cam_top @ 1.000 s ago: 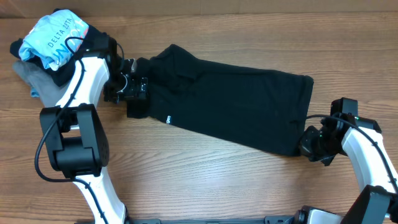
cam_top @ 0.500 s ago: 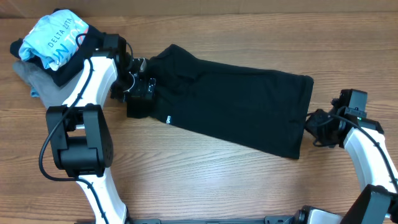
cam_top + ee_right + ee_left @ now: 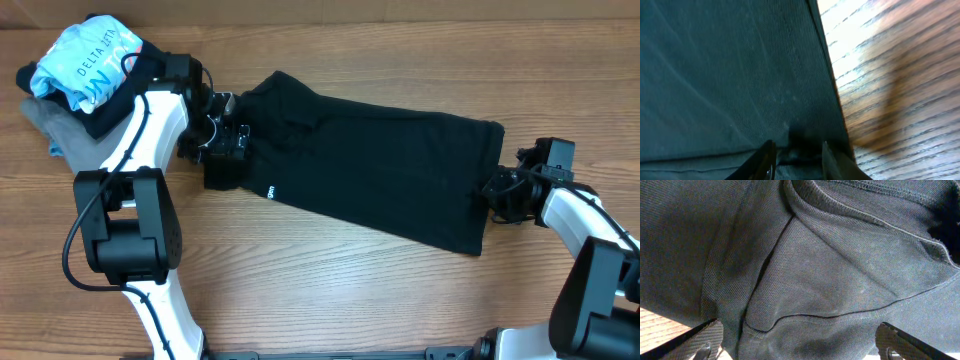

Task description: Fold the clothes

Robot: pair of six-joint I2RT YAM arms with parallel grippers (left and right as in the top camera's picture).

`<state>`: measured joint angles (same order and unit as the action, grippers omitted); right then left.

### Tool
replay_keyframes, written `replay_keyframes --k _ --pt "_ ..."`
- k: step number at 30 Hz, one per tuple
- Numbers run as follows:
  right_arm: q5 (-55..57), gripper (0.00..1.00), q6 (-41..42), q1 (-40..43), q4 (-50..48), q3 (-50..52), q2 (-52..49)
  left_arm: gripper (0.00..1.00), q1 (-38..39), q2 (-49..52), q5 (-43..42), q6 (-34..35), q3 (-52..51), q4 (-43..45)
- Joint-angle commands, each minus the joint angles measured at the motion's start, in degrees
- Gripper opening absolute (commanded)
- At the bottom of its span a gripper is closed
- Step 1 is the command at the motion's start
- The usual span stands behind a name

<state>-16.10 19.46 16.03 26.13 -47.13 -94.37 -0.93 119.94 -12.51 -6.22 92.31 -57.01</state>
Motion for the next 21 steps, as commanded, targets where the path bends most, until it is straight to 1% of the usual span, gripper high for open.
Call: replay_keyframes --k 1,3,8,14,21 --pt "-1.16 0.30 -0.20 -0.28 -0.57 -0.13 -0.81 0.99 0.24 0.37 -1.07 -1.09 0.92 0.07" --pt "-1.18 0.25 -0.20 -0.28 -0.66 -0.13 -0.92 0.99 0.24 0.37 -1.07 -1.09 0.92 0.04" --pt "-1.20 0.04 -0.20 -0.26 -0.57 -0.13 -0.92 0.98 0.24 0.37 -1.07 -1.09 0.92 0.00" --pt "-1.20 0.04 -0.90 0.26 -0.46 -0.85 -0.79 0.98 0.22 0.37 -1.05 -1.09 0.92 0.00" --pt "-1.16 0.04 -3.06 3.39 4.72 -5.70 1.90 0.99 0.22 0.37 -1.01 -1.11 0.92 -0.11"
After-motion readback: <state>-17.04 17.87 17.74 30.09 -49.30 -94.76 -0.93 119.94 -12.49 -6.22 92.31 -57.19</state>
